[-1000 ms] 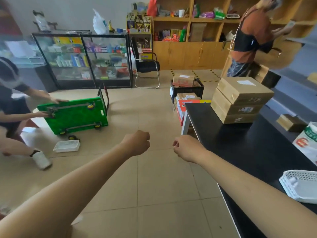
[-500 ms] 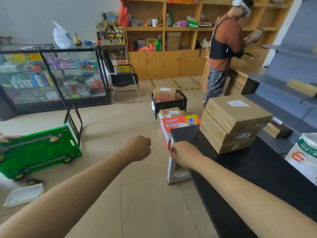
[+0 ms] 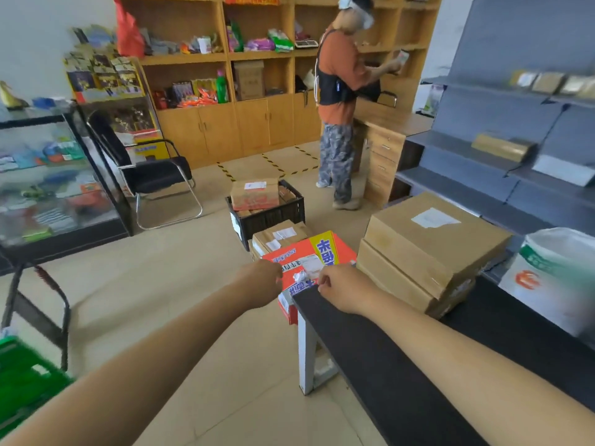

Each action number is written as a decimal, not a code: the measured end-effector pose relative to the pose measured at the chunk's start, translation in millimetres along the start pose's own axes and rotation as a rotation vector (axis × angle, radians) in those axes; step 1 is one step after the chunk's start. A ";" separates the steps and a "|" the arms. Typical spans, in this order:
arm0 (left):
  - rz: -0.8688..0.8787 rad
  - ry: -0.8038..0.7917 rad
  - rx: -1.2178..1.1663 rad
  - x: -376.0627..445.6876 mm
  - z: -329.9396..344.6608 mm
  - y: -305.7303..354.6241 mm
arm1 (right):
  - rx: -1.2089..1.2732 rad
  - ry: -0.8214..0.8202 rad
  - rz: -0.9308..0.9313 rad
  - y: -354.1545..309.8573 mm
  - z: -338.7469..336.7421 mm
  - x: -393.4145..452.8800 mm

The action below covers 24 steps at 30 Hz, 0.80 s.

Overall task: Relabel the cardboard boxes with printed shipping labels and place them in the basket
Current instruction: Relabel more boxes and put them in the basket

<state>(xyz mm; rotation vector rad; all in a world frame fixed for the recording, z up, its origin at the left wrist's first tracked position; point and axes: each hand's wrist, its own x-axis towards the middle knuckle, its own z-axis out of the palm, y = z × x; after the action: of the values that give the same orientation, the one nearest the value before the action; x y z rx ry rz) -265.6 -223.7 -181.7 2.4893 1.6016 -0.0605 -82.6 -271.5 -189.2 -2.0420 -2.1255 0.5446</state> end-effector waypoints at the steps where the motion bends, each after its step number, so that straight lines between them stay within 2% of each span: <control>1: 0.030 -0.007 0.010 21.1 -2.1 -5.2 | 0.002 0.009 0.031 2.5 -3.3 12.9; 6: 0.249 -0.025 0.082 123.5 -22.7 -2.6 | -0.018 0.044 0.203 14.4 -21.5 67.5; 12: 0.535 -0.030 0.041 195.5 -29.3 65.0 | 0.021 0.174 0.402 46.9 -48.0 88.1; 20: 0.711 -0.102 -0.003 263.0 -22.9 155.6 | 0.087 0.398 0.700 153.0 -82.1 56.4; 24: 0.743 -0.101 -0.011 296.4 -24.9 190.8 | 0.105 0.504 0.814 197.1 -90.0 44.5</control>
<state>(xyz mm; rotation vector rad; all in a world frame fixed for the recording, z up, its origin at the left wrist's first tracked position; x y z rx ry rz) 29.8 -29.9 -171.4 2.8395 0.5638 -0.0713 130.1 -211.1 -182.3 -2.5721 -0.9354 0.1672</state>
